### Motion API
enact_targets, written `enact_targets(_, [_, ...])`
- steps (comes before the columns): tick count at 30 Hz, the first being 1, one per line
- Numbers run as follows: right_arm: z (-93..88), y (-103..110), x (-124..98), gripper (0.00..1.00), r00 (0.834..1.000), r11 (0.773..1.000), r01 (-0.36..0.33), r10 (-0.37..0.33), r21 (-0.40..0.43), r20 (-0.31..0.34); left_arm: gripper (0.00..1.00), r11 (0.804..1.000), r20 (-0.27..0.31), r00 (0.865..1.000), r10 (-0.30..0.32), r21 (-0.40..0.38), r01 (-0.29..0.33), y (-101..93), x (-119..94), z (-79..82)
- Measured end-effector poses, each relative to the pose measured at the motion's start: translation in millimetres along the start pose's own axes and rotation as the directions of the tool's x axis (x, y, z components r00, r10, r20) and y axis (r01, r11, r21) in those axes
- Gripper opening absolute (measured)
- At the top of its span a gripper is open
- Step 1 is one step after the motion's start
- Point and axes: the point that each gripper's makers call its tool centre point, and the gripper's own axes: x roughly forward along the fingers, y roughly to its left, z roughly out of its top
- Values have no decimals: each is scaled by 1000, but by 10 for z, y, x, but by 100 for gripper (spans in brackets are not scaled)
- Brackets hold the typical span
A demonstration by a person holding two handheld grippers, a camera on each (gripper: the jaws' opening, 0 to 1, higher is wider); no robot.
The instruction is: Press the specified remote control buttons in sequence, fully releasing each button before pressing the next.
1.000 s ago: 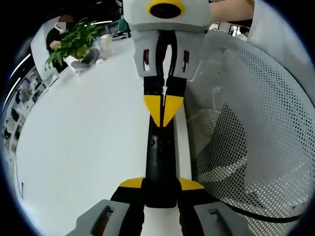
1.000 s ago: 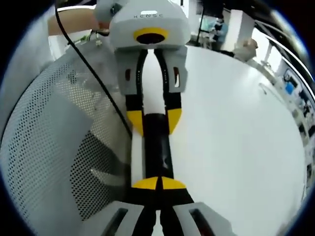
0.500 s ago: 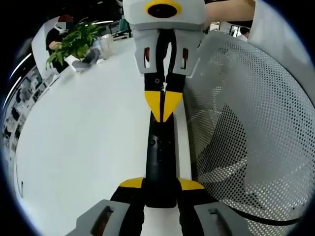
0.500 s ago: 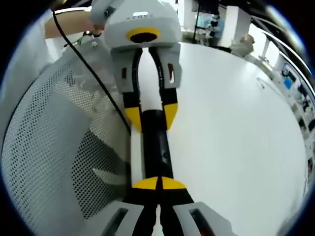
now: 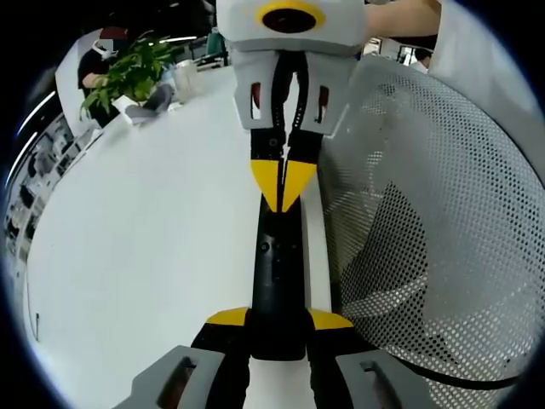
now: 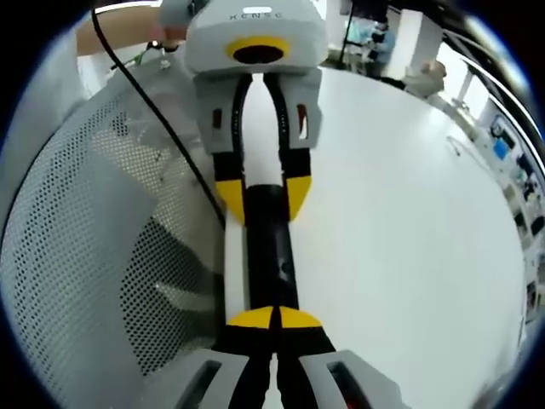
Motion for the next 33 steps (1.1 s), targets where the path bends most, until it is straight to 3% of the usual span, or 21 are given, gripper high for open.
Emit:
enact_targets(7, [0,-7,-3,0,1000,1000,14,-15,20,22,24,1000,2,1000,0,0,0,4,2,2])
enact_targets(15, [10,-24,-17,0,990,982,17,-43,186,137,24,1000,9,1000,2,-5,-2,4,1,1])
enact_targets(23, [25,-30,-20,0,983,967,16,-62,254,175,24,1000,12,1000,4,-7,-4,2,0,1])
enact_targets(30, [48,-18,-10,0,983,977,42,-78,211,164,24,1000,15,1000,5,-8,-5,1,-3,4])
enact_targets(33, [59,-19,8,0,988,992,80,-92,95,123,24,1000,15,1000,4,-7,-4,0,-2,4])
